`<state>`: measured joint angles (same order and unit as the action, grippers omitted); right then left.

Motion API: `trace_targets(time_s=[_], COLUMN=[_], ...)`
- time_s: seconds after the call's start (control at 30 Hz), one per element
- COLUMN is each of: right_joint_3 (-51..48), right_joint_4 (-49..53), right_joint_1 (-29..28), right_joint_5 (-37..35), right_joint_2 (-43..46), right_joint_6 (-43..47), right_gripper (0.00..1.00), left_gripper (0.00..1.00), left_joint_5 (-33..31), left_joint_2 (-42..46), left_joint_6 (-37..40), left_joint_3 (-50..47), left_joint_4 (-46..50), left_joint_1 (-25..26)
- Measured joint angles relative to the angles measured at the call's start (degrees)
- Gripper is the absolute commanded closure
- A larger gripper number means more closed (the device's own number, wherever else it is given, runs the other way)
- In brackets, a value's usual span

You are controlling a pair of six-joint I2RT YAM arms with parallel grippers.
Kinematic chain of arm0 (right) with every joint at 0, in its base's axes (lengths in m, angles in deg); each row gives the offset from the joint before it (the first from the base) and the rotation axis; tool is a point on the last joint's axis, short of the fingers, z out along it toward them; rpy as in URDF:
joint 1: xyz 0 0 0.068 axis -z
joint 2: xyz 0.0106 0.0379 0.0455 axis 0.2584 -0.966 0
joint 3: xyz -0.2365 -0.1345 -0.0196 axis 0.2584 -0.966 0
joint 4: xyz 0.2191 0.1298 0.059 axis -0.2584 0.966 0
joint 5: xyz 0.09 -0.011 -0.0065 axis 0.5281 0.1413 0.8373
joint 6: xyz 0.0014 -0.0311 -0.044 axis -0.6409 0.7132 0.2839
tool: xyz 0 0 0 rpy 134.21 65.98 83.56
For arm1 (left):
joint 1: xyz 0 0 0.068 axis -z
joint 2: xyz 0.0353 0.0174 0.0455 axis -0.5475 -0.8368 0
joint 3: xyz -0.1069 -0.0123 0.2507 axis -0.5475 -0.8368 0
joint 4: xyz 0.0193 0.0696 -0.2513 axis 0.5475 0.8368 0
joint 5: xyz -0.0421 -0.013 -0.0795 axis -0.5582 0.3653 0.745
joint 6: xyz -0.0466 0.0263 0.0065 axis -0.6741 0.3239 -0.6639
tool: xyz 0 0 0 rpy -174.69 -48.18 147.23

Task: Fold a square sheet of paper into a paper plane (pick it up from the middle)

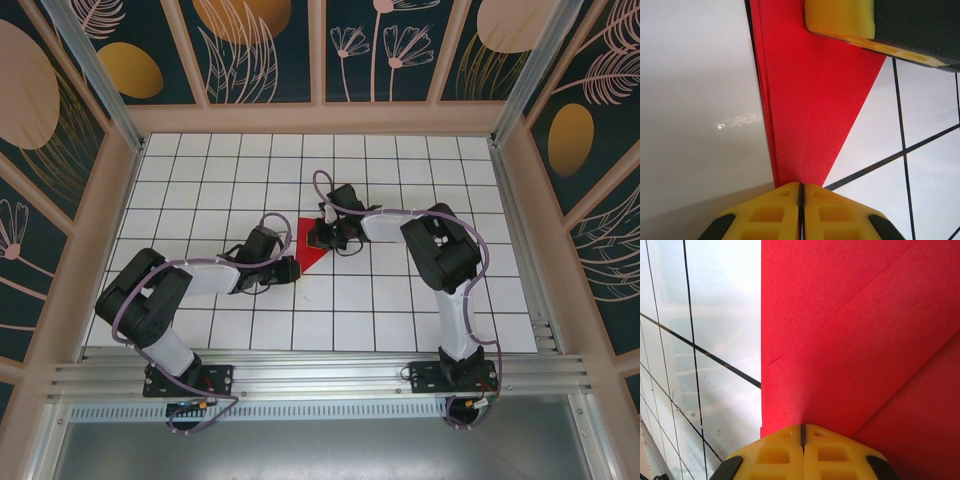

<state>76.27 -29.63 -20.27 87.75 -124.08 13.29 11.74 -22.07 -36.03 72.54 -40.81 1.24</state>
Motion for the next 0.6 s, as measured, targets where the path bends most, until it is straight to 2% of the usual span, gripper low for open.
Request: trace_targets(time_s=[0.6], right_joint_3=[0.0], right_joint_4=[0.0], right_joint_1=[0.0], right_joint_5=[0.0], right_joint_2=[0.0], right_joint_6=[0.0], right_gripper=[1.00], left_gripper=[0.88], left_joint_5=[-2.3], left_joint_2=[4.3], left_joint_6=[0.8], left_joint_3=[-0.3], left_joint_4=[8.8], left_joint_1=[1.3])
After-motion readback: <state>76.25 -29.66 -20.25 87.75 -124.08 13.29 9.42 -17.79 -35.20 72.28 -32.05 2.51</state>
